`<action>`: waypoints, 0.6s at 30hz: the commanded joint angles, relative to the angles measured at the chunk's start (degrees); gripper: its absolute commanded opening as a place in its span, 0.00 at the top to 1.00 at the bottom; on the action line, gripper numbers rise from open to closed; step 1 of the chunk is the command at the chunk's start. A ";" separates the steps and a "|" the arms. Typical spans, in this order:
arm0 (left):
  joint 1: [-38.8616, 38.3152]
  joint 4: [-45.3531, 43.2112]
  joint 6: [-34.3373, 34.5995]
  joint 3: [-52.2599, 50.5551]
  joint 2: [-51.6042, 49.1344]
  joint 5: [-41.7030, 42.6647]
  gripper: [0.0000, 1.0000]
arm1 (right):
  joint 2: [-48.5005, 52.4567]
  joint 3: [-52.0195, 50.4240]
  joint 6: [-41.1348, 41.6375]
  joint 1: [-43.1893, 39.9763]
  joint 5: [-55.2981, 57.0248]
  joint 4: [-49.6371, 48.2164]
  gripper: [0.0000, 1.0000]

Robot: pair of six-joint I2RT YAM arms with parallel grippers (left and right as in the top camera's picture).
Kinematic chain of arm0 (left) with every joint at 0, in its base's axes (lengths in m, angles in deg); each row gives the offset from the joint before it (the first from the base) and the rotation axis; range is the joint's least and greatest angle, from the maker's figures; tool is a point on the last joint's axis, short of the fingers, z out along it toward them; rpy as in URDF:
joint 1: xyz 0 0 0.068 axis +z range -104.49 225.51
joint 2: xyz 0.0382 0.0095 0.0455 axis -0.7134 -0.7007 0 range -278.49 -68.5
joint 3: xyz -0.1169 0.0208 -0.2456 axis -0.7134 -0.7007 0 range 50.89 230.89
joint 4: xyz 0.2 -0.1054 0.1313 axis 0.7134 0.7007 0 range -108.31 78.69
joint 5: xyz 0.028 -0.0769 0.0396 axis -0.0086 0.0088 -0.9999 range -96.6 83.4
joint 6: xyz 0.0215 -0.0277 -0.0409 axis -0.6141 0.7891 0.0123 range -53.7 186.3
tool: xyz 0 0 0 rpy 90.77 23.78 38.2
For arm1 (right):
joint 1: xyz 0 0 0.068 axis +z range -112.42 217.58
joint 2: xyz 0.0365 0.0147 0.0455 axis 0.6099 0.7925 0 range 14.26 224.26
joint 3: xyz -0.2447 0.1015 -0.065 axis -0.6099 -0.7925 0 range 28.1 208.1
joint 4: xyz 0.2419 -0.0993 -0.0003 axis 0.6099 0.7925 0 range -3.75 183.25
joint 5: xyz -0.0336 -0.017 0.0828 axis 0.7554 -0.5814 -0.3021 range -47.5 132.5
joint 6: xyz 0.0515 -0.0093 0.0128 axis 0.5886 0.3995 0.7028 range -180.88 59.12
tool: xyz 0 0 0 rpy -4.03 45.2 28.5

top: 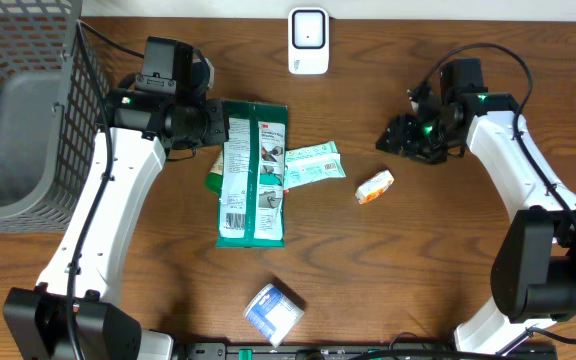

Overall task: Scan the item barcode
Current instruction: 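Lower the right gripper onto the orange tissue pack and grasp it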

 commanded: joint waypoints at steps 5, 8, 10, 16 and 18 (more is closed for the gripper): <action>0.13 -0.22 -0.55 0.61 -0.15 -1.05 0.87 | -0.90 1.16 3.93 -0.76 -1.95 6.08 0.93; 0.15 -1.44 -0.55 0.61 -0.15 -5.38 0.72 | -0.90 1.16 3.91 -0.31 -0.37 7.89 0.66; 0.35 -2.69 -0.50 0.61 -0.15 -9.49 0.44 | -0.90 1.16 4.92 0.15 -0.42 8.50 0.30; 2.27 -5.22 2.73 0.85 -0.15 -12.72 0.37 | -0.90 1.16 7.87 3.45 1.01 9.79 0.01; 3.17 -5.09 2.71 1.60 -0.15 -12.74 0.37 | -0.90 1.16 8.96 4.83 2.80 9.88 0.01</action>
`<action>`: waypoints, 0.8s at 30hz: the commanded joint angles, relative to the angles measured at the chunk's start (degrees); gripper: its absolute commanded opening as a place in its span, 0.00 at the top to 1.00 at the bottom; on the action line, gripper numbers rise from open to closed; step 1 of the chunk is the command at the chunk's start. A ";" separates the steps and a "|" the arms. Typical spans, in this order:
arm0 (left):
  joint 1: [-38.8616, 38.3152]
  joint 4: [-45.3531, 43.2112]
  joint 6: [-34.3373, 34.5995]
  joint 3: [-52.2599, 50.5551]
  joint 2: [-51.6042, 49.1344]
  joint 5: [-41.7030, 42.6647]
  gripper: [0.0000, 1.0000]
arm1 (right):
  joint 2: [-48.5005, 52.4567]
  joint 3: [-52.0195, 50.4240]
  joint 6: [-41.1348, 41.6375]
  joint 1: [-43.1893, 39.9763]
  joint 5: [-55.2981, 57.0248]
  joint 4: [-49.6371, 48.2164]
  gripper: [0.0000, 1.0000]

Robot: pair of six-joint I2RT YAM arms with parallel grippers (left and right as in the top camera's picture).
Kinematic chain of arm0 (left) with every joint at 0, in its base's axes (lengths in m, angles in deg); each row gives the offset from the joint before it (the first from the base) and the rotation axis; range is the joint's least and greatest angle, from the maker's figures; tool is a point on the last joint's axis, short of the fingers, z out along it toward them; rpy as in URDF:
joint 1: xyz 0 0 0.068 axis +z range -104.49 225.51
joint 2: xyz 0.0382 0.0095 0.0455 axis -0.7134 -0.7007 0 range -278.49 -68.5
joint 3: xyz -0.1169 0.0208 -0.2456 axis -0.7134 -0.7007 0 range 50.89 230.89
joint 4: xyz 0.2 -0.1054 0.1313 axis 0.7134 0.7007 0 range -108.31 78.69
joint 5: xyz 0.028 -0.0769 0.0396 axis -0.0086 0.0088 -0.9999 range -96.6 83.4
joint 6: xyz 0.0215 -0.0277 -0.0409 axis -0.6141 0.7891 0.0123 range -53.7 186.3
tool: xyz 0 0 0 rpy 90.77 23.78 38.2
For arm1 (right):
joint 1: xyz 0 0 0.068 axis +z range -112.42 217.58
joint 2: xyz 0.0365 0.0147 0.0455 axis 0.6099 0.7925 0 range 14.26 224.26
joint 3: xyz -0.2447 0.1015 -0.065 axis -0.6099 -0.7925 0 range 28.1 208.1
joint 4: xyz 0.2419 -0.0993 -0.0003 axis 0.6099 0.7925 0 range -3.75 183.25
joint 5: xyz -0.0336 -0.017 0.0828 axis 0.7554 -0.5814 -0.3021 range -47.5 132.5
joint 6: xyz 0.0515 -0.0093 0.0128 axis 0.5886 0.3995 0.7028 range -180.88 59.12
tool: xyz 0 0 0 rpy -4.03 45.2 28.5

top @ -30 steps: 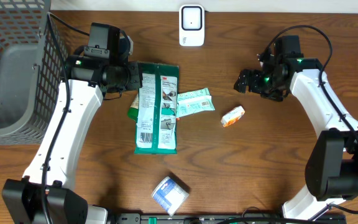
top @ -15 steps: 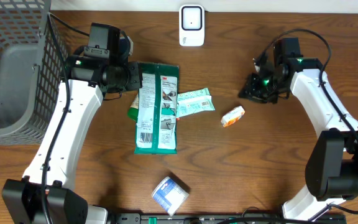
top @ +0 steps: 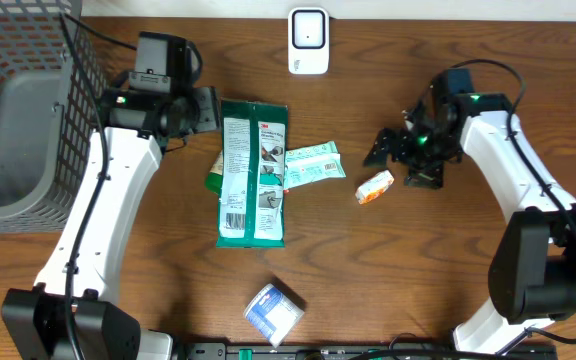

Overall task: Scan the item barcode
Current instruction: 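Lower the right gripper onto the orange tissue pack and grasp it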

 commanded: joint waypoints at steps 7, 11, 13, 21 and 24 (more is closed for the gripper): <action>3.65 1.53 1.07 4.70 -0.09 -2.62 0.36 | -0.90 1.07 3.52 3.93 2.49 -2.60 0.01; 7.02 2.03 0.46 4.70 -0.09 -2.60 0.38 | -0.90 1.07 3.63 3.91 -0.44 -2.64 0.11; 9.66 2.47 0.44 4.70 -0.09 -2.60 0.66 | -0.90 1.07 3.74 4.57 -0.09 -2.58 0.26; 18.53 4.17 -0.85 4.70 -0.09 -1.05 0.93 | -0.90 1.05 6.78 7.69 5.20 -3.02 0.58; 20.11 4.09 -0.87 4.70 -0.09 0.24 0.92 | -0.90 1.05 7.02 8.44 5.22 -2.91 0.55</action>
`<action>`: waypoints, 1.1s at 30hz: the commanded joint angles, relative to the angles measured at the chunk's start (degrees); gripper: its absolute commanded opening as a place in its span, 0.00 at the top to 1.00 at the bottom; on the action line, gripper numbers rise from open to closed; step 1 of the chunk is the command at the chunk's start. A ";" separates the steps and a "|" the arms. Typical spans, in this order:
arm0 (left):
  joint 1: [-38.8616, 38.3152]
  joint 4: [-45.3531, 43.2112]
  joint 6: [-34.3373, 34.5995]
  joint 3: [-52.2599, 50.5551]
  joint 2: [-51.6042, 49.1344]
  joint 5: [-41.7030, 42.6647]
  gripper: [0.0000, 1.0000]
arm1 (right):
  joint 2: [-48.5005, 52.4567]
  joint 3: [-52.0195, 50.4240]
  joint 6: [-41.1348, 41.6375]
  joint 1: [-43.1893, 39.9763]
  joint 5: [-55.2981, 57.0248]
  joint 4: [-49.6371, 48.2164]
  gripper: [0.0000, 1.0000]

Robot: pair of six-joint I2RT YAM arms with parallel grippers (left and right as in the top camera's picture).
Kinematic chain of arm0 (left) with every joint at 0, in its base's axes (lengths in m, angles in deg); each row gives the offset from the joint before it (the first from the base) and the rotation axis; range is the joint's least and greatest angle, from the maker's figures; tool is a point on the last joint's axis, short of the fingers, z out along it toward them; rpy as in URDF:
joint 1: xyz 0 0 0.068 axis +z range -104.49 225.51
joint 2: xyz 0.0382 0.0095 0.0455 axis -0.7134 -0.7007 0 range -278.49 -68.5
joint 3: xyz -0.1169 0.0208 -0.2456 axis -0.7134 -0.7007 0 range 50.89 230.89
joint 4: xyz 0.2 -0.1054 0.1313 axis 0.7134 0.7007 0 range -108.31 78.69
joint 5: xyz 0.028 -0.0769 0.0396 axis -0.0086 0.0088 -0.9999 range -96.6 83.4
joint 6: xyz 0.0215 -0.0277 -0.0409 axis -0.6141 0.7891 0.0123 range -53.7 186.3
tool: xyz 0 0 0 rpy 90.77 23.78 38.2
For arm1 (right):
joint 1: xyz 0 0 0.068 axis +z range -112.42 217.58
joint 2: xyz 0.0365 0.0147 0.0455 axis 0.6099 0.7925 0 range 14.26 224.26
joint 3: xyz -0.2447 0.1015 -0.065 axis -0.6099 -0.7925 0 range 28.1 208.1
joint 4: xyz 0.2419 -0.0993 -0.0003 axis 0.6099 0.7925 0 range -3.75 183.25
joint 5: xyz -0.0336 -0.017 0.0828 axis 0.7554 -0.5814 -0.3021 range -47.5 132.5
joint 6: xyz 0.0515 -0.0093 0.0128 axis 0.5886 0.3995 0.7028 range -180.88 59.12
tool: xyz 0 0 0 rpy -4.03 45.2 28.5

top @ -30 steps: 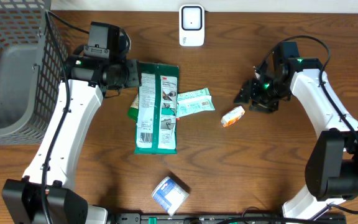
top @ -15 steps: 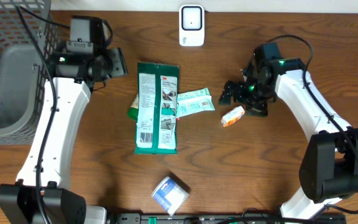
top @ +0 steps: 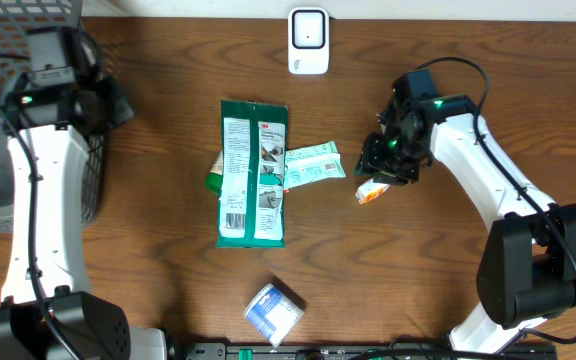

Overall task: Scan the item barcode
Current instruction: 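Lower the right gripper onto the orange tissue pack and grasp it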

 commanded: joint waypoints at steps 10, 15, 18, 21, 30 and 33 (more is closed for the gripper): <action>1.73 -0.72 -2.91 1.03 -0.11 1.42 0.92 | -0.90 0.96 4.81 5.09 8.39 4.50 0.38; 1.57 -0.76 -2.91 1.03 -0.11 3.37 0.88 | -0.90 0.96 7.34 6.19 8.72 7.06 0.37; 1.55 -1.11 -2.45 1.01 -0.11 3.76 0.60 | -0.90 0.96 9.90 5.97 9.55 8.28 0.37; 1.57 -1.51 -0.24 1.01 -0.11 3.76 0.50 | -0.90 0.92 14.99 5.95 14.21 8.81 0.37; 1.55 -1.97 5.29 1.01 -0.11 4.00 0.35 | -0.90 0.76 19.34 5.95 15.61 8.22 0.30; 1.57 -0.74 5.27 1.01 -0.11 3.96 0.28 | -0.90 0.68 20.57 5.97 16.46 8.17 0.30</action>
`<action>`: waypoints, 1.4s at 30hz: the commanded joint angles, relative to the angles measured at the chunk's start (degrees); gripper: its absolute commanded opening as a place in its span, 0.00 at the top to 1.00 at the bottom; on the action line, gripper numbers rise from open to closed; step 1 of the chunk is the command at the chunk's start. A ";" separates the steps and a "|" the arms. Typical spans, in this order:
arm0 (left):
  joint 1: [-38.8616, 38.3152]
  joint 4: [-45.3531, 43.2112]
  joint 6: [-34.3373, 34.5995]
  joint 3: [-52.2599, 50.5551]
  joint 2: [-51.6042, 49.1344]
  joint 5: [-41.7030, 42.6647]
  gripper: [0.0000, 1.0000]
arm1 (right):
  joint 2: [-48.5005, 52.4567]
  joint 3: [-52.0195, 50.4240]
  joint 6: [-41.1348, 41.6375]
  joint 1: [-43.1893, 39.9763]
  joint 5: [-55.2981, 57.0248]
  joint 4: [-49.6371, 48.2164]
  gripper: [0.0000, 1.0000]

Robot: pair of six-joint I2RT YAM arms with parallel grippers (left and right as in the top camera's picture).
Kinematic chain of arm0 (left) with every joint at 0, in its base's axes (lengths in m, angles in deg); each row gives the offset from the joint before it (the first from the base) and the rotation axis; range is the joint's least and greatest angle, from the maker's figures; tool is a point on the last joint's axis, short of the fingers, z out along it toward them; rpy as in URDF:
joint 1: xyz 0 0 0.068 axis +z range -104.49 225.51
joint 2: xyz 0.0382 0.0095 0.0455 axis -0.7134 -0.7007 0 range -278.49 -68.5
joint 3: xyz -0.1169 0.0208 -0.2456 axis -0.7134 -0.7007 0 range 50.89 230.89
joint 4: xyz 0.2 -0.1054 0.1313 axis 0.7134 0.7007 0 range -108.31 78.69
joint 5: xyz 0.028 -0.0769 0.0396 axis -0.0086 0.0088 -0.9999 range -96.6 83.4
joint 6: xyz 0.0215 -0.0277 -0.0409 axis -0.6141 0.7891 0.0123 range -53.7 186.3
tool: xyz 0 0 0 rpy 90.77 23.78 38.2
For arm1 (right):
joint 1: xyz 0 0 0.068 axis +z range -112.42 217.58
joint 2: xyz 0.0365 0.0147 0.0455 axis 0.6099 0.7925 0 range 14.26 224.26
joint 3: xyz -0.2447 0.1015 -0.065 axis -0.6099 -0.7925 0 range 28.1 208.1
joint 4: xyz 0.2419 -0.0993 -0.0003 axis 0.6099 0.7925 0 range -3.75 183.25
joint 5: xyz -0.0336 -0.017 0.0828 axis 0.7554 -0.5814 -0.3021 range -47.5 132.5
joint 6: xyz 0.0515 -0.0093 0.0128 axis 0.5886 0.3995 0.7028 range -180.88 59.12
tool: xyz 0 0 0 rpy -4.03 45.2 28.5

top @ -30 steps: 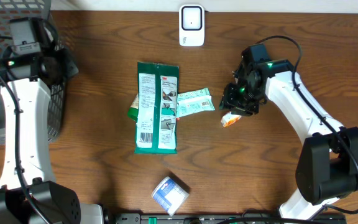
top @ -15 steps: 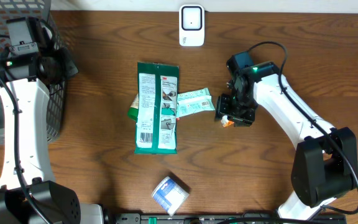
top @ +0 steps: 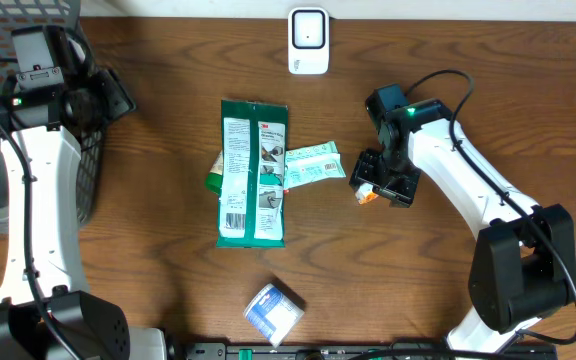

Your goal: Scan the item barcode

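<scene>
A small orange and white packet (top: 365,196) lies right of the table's middle. My right gripper (top: 378,184) is down over it, fingers spread to either side, and most of the packet is hidden beneath. The white barcode scanner (top: 308,41) stands at the back edge, centre. My left gripper (top: 118,96) hangs open and holds nothing at the far left, next to the wire basket (top: 8,120).
A long green pack (top: 253,172) lies in the middle, with a teal and white sachet (top: 314,164) sticking out from its right side. A blue and white wrapped item (top: 273,309) sits near the front edge.
My right gripper has come down lower onto the orange packet and turned a little. The left arm has shifted slightly towards the back, staying beside the basket.
At first my left gripper was at the green pack's top left corner and my right gripper was off to the right of the orange packet. The left arm then drew away to the basket. The right gripper came over the packet and now straddles it.
</scene>
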 commanded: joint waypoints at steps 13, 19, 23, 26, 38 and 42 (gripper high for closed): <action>0.55 2.36 1.49 0.96 -0.11 -0.72 0.21 | -0.90 -2.19 7.54 1.70 2.49 -4.63 0.38; 0.55 2.75 1.51 0.96 -0.11 -0.70 0.21 | -0.90 -5.25 12.46 1.73 5.68 -7.96 0.42; 0.55 2.73 1.51 0.96 -0.11 -0.72 0.21 | -0.90 -6.86 15.69 1.53 9.29 -11.02 0.44; 0.55 2.73 1.51 0.96 -0.11 -0.72 0.21 | -0.90 -6.91 16.41 1.53 11.76 -11.21 0.45; 0.55 2.73 1.49 0.96 -0.11 -0.74 0.20 | -0.72 -8.70 16.50 1.68 13.57 -16.50 0.63; 0.55 2.73 1.49 0.96 -0.11 -0.74 0.20 | -0.72 -11.10 16.50 1.68 13.46 -18.91 0.77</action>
